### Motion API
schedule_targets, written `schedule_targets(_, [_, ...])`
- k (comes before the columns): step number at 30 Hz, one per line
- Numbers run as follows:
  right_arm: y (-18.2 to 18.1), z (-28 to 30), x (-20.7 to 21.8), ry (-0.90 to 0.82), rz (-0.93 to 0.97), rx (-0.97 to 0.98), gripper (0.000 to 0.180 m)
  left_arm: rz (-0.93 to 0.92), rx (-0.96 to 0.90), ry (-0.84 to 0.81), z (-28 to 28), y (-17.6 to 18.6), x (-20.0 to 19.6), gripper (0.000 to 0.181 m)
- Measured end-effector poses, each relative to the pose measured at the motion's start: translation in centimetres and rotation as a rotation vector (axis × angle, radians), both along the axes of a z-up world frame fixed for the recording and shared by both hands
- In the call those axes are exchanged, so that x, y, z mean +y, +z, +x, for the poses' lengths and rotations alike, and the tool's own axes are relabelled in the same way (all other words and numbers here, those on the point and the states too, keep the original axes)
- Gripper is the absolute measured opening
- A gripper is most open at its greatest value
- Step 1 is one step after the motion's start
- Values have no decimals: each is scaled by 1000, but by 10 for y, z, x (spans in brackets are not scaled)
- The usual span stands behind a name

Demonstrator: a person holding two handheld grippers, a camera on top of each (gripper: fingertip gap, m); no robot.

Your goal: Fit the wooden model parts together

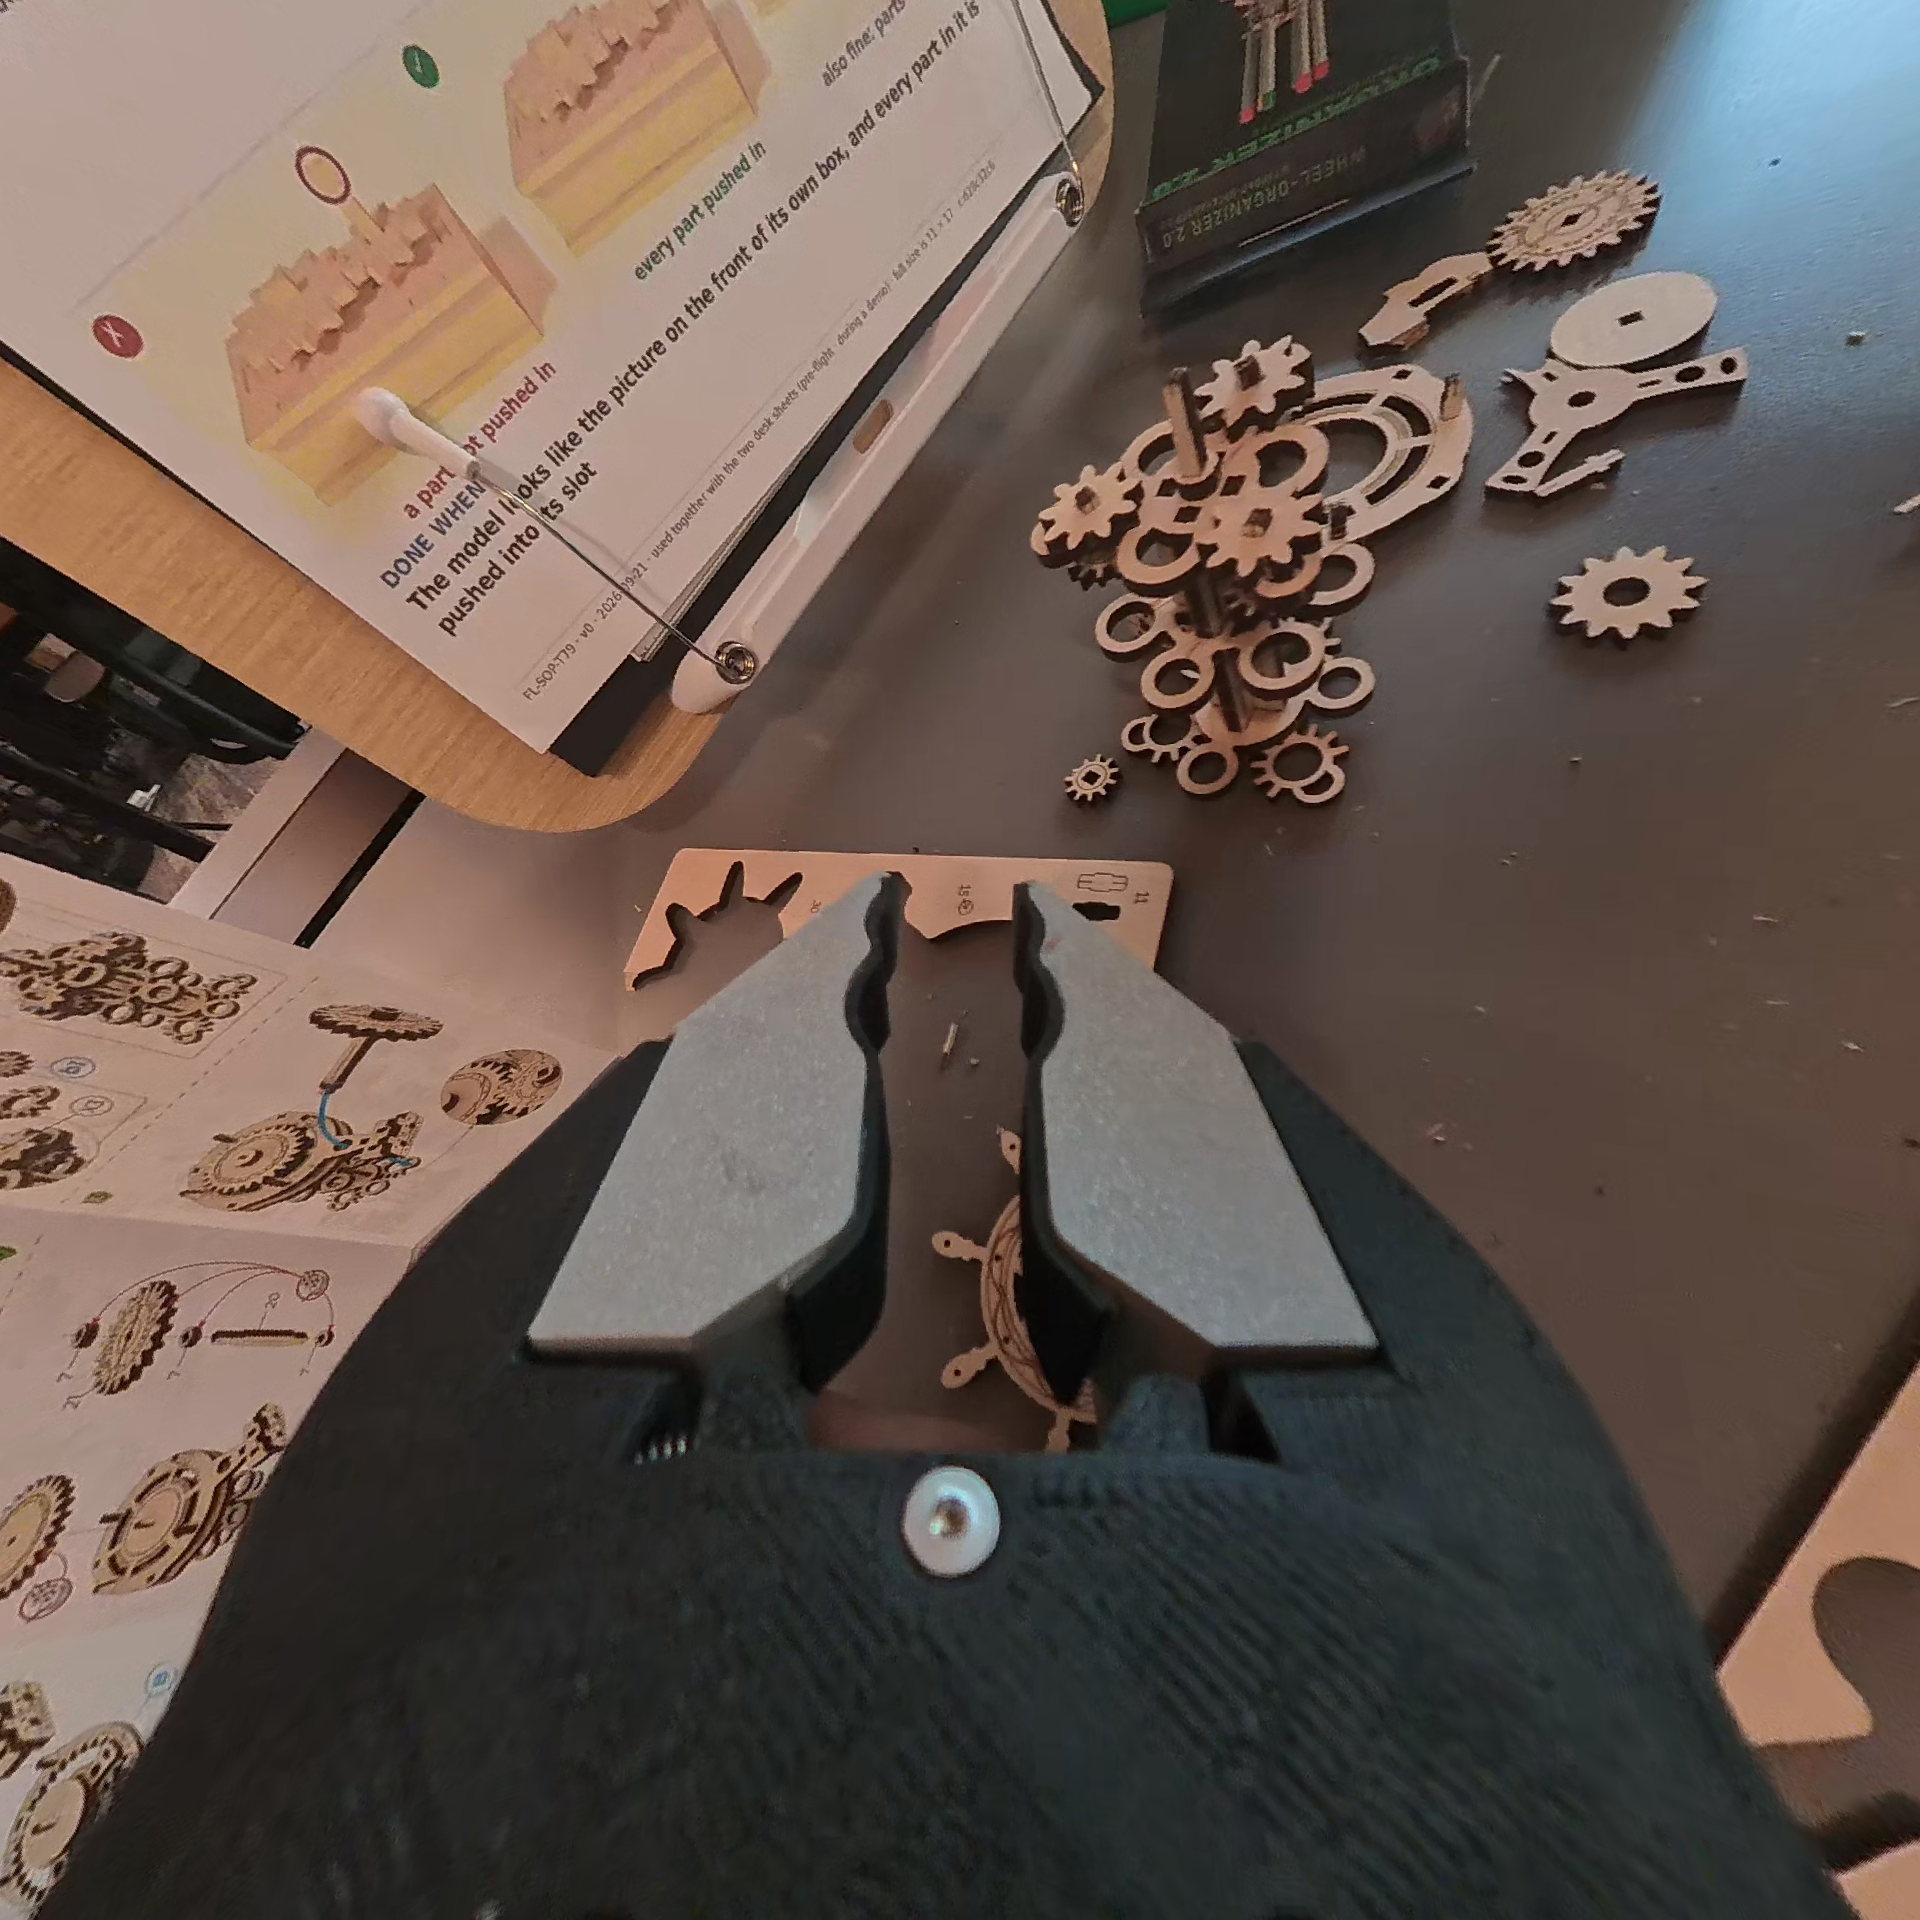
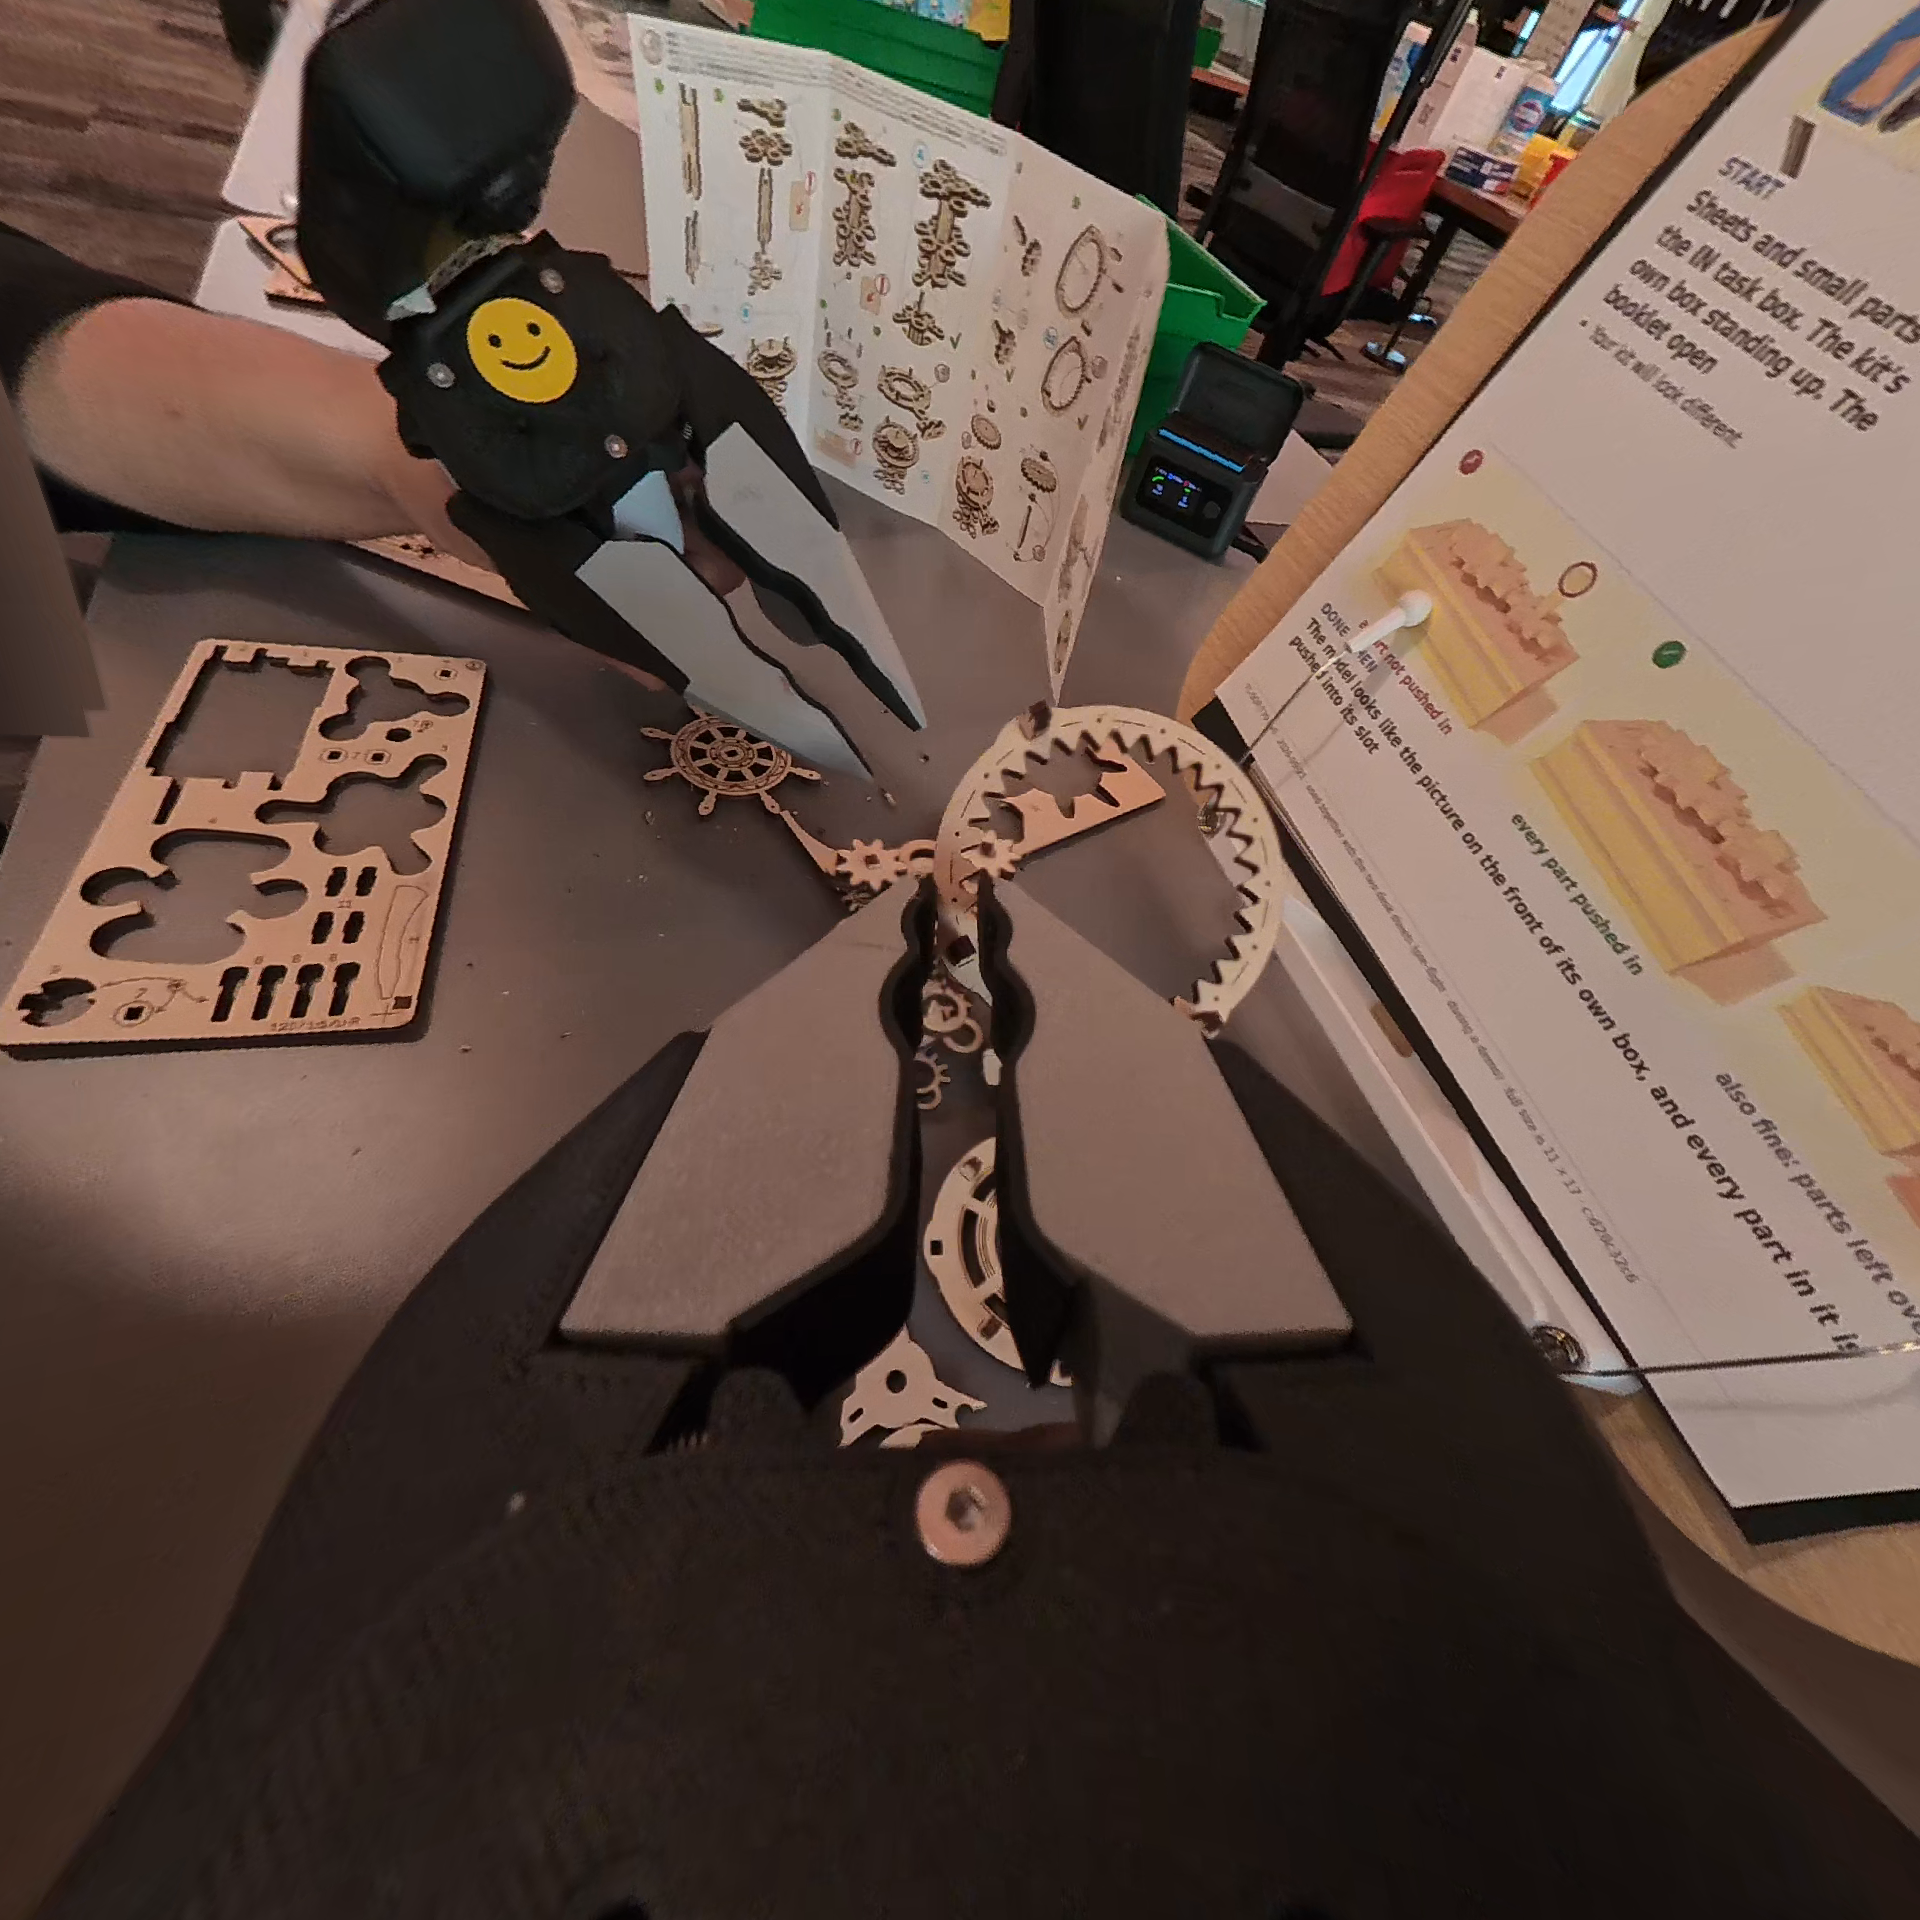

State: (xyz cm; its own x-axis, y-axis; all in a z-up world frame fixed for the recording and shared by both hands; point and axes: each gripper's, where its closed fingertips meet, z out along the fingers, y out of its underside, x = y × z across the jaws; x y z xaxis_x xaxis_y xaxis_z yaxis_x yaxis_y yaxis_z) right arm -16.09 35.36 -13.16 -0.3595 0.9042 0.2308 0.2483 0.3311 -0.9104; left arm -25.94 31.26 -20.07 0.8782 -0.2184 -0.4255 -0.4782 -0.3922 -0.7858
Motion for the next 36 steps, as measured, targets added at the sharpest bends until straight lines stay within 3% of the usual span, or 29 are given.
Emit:
schedule_targets(17, [-16, 3, -22, 65, 132, -78, 4, -26, -9, -7, 3, -9, 1, 19])
schedule_targets(36, [-46, -12, -34, 166, 527, -484, 4, -36, -25, -19, 3, -10, 1, 19])
